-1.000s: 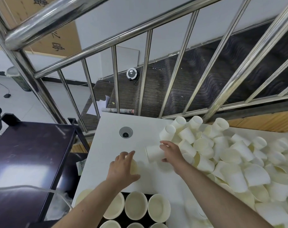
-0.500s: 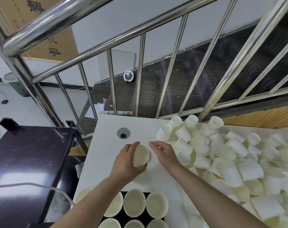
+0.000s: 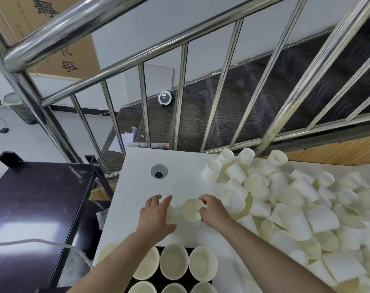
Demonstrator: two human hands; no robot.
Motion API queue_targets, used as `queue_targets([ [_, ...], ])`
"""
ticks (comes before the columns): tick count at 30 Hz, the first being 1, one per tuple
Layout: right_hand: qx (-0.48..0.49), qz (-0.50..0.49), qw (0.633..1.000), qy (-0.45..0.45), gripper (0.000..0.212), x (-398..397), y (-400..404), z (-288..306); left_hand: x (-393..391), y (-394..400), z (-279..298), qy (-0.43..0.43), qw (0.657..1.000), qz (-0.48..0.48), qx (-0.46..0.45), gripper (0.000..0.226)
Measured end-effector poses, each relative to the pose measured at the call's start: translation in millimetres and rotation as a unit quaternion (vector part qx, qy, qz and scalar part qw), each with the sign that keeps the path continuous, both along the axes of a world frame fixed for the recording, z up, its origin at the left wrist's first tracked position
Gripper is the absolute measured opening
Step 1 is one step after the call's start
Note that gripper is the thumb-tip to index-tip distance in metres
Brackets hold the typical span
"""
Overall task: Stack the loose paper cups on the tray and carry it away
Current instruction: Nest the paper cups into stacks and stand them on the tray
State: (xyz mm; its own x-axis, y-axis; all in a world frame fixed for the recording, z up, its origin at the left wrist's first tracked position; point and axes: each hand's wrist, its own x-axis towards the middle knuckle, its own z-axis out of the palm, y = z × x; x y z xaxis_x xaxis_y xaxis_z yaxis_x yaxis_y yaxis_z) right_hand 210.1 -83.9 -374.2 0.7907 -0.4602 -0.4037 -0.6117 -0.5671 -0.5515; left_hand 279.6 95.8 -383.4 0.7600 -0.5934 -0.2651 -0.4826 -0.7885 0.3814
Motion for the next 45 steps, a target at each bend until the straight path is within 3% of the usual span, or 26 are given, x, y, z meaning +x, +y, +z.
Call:
queue_targets([
  [6, -0.034, 0.027, 0.998, 0.045, 0.034, -3, 3, -8, 1, 6, -5, 0.031, 0.999, -0.004, -0.007, 0.073],
  [10, -0.12, 0.114, 0.985, 0.046, 0.075, -7, 10, -2, 0, 11, 1, 0.03, 0.999, 0.014, -0.029, 0.072],
  [12, -0.126, 0.161, 0.978, 0.044, 0.085, -8, 16, 0, -2, 15, 6, 0.024, 0.998, 0.025, -0.046, 0.072],
  [17, -0.128, 0.191, 0.972, 0.051, 0.074, -11, 21, -2, -10, 25, 21, 0.013, 0.993, 0.046, -0.109, 0.072],
  [24, -0.096, 0.17, 0.978, -0.068, 0.072, -38, 24, 34, -35, 44, 48, -0.017, 0.983, 0.029, -0.181, 0.074],
  [29, -0.089, 0.189, 0.972, -0.103, 0.071, -70, 28, 59, -61, 44, 63, -0.027, 0.981, 0.017, -0.191, 0.072],
  [45, -0.089, 0.21, 0.971, -0.078, 0.07, -124, 44, 57, -108, 42, 47, -0.018, 0.999, -0.012, -0.048, 0.071],
])
